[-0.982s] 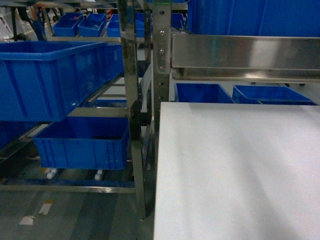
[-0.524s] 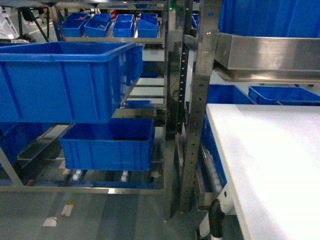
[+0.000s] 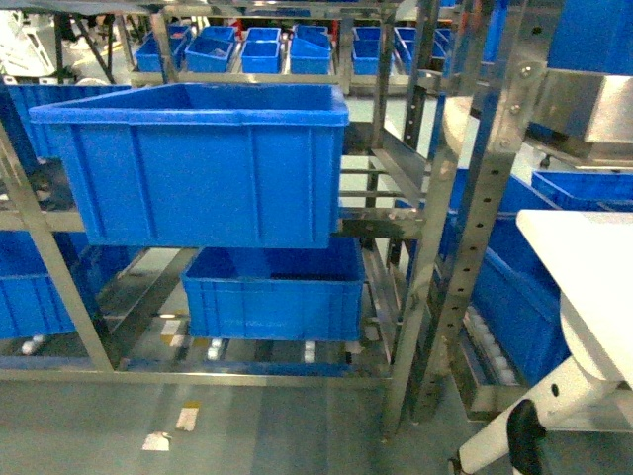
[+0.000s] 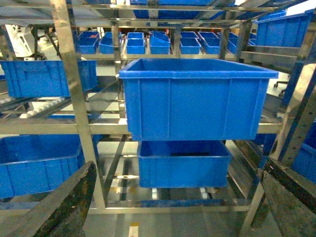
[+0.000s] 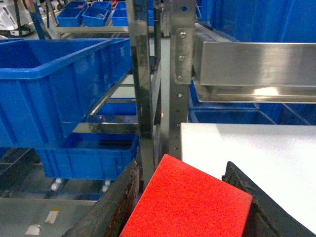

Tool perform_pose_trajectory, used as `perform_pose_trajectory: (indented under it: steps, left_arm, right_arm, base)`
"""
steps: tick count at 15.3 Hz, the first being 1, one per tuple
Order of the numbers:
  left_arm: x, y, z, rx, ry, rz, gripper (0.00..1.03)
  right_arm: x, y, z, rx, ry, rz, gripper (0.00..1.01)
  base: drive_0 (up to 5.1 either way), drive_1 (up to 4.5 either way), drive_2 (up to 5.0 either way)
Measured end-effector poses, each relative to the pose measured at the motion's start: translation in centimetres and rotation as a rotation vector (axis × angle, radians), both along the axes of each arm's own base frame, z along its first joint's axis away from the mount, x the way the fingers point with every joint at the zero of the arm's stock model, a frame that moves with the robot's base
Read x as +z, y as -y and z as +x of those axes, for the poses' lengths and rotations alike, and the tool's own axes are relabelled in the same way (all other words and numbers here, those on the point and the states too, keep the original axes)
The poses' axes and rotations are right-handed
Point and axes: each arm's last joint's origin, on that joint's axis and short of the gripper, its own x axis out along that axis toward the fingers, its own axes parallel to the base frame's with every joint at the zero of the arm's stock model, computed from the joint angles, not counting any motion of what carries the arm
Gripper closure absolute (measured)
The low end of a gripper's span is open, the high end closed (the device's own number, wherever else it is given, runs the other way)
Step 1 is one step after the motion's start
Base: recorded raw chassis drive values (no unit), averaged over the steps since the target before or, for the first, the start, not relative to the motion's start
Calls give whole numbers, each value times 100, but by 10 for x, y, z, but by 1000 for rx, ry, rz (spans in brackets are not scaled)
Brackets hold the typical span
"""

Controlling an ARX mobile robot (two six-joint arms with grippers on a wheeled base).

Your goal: Place magnetic block on left shelf second layer

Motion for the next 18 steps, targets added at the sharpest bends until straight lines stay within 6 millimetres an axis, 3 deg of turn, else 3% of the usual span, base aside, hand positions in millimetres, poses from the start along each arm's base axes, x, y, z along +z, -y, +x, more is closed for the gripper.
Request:
perform_pose_trajectory:
  steps: [18]
  left_arm:
    - [0,0,0,0,3,0,5]
  right_arm:
    - [0,0,0,2,2,0,56]
  base:
    - [-491,241,241]
